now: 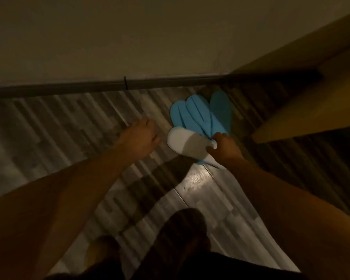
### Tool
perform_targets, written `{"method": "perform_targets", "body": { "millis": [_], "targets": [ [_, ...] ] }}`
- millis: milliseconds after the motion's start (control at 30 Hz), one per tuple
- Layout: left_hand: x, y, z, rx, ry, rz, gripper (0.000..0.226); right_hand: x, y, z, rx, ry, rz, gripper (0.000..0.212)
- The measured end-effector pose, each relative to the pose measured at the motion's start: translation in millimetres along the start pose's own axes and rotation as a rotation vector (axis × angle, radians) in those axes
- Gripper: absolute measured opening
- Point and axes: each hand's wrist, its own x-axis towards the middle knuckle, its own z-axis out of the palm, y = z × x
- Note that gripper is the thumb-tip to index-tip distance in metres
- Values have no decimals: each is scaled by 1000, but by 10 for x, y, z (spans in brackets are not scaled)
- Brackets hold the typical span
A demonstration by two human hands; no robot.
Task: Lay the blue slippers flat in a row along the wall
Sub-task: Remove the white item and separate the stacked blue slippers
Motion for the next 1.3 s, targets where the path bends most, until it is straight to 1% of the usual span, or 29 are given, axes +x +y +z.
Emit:
{"method": "perform_targets", "body": {
  "millis": [67, 133, 233, 300, 367, 433, 500, 567, 600, 667, 700, 767, 800, 833, 867, 900, 933, 1000, 1067, 1100, 1133, 1200, 1233, 1300],
  "targets": [
    [133, -107, 127, 10, -34, -4, 35, 108, 68, 71, -9, -57, 19, 57],
    [286, -225, 282, 55, -64, 50, 35, 238, 168, 188, -80, -105, 4, 68],
    [491, -363, 489, 121, -93, 156, 33, 397, 304, 341, -168, -74, -24, 75],
    [581, -415, 571, 127, -89, 183, 32, 442, 345, 405, -217, -44, -37, 73],
    [635, -423, 651, 93, -83, 171, 32, 441, 352, 456, -240, -25, -36, 69],
    [635, -411, 726, 51, -92, 142, 32, 410, 347, 491, -205, -11, -31, 65],
    [603, -374, 776, -12, -131, 102, 34, 378, 321, 485, -112, -26, -42, 56],
    [573, -311, 802, -162, -197, 25, 43, 338, 254, 455, -12, -10, -83, 40],
    [562, -265, 800, -293, -229, -40, 51, 307, 192, 436, 29, 24, -112, 33],
    [549, -158, 781, -668, -285, -221, 63, 226, 8, 413, 59, 118, -190, 23],
    [541, -106, 772, -867, -299, -307, 63, 179, -99, 419, 33, 164, -239, 18],
    [527, -32, 760, -1125, -281, -388, 62, 89, -329, 481, -52, 220, -352, 16],
    [527, -9, 768, -1227, -252, -410, 59, 48, -440, 531, -84, 222, -405, 21],
    [530, 3, 781, -1320, -205, -431, 51, 22, -532, 592, -103, 223, -450, 24],
    [531, 7, 783, -1395, -147, -454, 38, 2, -612, 655, -111, 228, -484, 27],
    [532, -7, 782, -1437, -87, -466, 24, -17, -674, 714, -112, 236, -512, 32],
    [536, -42, 773, -1440, -35, -466, 18, -35, -716, 762, -100, 243, -532, 38],
    [541, -144, 727, -1399, 15, -432, 21, -65, -768, 829, -9, 267, -522, 45],
    [534, -274, 670, -1395, 39, -406, 28, -58, -793, 884, 135, 304, -416, 42],
    [534, -345, 646, -1400, 57, -408, 33, -33, -799, 917, 230, 293, -336, 42],
    [529, -416, 619, -1393, 81, -419, 36, 0, -811, 938, 348, 236, -249, 42],
    [512, -546, 570, -1363, 123, -437, 39, 66, -865, 980, 601, 25, -101, 39],
    [508, -611, 556, -1356, 142, -445, 40, 89, -895, 1011, 685, -63, -68, 34],
    [494, -731, 530, -1350, 175, -460, 42, 117, -975, 1094, 782, -145, -56, 29]
  ]
}}
